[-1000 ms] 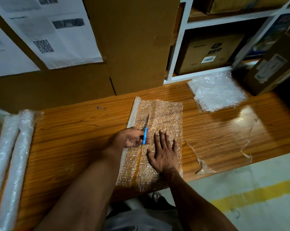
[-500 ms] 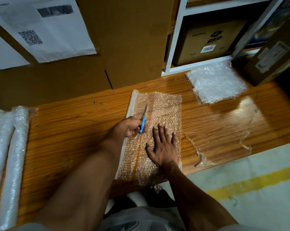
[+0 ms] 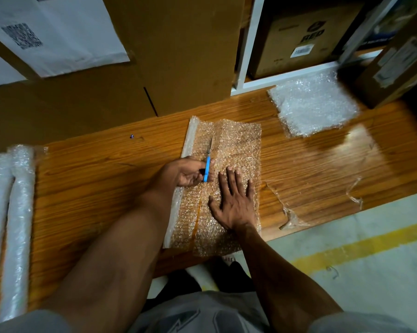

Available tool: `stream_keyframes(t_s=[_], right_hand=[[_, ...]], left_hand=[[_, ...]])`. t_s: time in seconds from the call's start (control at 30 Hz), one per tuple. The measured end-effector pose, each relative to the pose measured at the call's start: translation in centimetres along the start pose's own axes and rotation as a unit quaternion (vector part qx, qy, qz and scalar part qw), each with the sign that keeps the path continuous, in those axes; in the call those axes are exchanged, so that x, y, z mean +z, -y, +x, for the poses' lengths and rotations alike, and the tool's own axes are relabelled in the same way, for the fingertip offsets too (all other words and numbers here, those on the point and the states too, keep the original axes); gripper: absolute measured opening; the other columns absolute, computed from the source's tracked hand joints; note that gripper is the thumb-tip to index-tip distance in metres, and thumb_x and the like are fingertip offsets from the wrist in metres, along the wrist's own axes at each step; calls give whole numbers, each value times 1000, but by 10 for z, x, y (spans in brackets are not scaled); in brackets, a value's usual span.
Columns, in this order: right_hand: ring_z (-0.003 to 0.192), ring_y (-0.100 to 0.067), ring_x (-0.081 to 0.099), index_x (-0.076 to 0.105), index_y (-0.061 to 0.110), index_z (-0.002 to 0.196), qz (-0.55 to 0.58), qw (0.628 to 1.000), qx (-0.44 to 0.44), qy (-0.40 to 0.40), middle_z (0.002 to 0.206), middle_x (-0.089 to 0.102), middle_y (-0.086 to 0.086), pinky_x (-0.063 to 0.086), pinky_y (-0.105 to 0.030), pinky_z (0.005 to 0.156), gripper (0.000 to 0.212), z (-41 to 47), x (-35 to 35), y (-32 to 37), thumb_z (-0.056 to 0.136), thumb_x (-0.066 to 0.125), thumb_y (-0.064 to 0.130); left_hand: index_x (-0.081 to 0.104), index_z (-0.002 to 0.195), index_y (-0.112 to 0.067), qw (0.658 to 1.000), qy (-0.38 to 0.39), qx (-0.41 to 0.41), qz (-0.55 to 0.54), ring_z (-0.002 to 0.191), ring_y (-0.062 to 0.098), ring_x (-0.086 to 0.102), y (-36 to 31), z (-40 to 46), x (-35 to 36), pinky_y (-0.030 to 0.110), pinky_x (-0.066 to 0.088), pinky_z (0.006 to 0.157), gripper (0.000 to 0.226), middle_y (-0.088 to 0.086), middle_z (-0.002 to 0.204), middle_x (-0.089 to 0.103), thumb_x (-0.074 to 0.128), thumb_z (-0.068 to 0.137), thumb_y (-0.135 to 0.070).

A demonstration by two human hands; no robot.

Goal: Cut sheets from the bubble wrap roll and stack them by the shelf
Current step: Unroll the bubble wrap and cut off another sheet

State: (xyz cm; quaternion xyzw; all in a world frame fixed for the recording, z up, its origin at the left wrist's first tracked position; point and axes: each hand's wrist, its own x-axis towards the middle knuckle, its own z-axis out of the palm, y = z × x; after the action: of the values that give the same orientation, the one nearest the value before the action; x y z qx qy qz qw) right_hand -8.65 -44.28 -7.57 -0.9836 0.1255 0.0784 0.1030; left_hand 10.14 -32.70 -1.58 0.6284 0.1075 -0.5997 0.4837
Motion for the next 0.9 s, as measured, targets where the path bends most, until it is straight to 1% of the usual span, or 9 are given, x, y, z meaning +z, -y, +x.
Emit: stream_keyframes(t_s=[0.1, 0.17, 0.23, 0.4, 0.5, 0.63, 0.67, 0.77, 0.9], right_hand=[[161, -24, -18, 0, 22, 168, 3, 1000, -2, -3, 175, -14, -6, -5, -61, 127, 85, 0, 0, -1, 101, 14, 72], [161, -24, -17, 1, 23, 168, 5, 1000, 1, -8, 175, -13, -6, -5, -61, 127, 84, 0, 1, -1, 101, 16, 72], [161, -24, -17, 1, 24, 168, 7, 1000, 2, -8, 175, -12, -6, -6, -61, 127, 84, 1, 1, 0, 101, 18, 71], [161, -24, -17, -2, 24, 168, 7, 1000, 0, -11, 175, -13, -5, -4, -61, 127, 84, 0, 1, 0, 101, 17, 71], [161, -24, -17, -1, 23, 168, 7, 1000, 1, -10, 175, -13, -5, -2, -62, 127, 84, -1, 1, 0, 101, 17, 71], [161, -23, -18, 0, 23, 169, 6, 1000, 4, -8, 175, -12, -5, -1, -62, 126, 85, 1, 2, 0, 101, 18, 71], [161, -23, -18, 0, 23, 169, 5, 1000, 3, -7, 175, -12, -5, -1, -62, 126, 85, 1, 1, 0, 101, 17, 71], [161, -24, -18, 0, 23, 168, 7, 1000, 3, -6, 175, -13, -6, -1, -62, 127, 84, 0, 1, 0, 101, 17, 71], [160, -25, -19, -2, 22, 168, 5, 1000, 4, -1, 175, -14, -7, -4, -61, 127, 85, 0, 0, 0, 101, 13, 72]], left_hand=[[65, 111, 0, 1000, 1, 3, 6, 48, 4, 57, -2, 0, 0, 13, 48, 41, 35, 14, 87, 74, 62, 102, -34], [64, 118, 2, 1000, -3, 10, 9, 53, 6, 61, -3, 1, 1, 14, 49, 42, 42, 14, 88, 74, 63, 101, -36], [63, 122, 4, 1000, -14, 23, 8, 50, 5, 63, -5, -1, 3, 13, 49, 41, 47, 14, 89, 72, 63, 101, -38], [64, 117, 1, 998, -46, 47, 2, 42, 5, 60, -11, -2, 8, 10, 43, 39, 36, 13, 85, 68, 65, 100, -30], [67, 116, 4, 995, -78, 67, -11, 52, 6, 67, -11, 1, 9, 9, 39, 38, 31, 14, 88, 70, 69, 98, -22], [71, 106, -3, 995, -70, 54, -40, 56, 7, 68, -12, 4, 8, 9, 40, 38, 17, 14, 89, 70, 66, 100, -18], [70, 107, -3, 996, -62, 47, -42, 57, 6, 66, -13, 5, 7, 9, 41, 39, 18, 13, 88, 70, 65, 101, -19], [65, 123, 2, 999, -34, 25, -31, 63, 7, 64, -14, 5, 3, 11, 47, 41, 38, 11, 88, 72, 66, 100, -28], [65, 116, -2, 1000, -11, 19, -5, 68, 8, 72, -19, 2, 4, 15, 52, 49, 45, 7, 89, 75, 66, 97, -43]])
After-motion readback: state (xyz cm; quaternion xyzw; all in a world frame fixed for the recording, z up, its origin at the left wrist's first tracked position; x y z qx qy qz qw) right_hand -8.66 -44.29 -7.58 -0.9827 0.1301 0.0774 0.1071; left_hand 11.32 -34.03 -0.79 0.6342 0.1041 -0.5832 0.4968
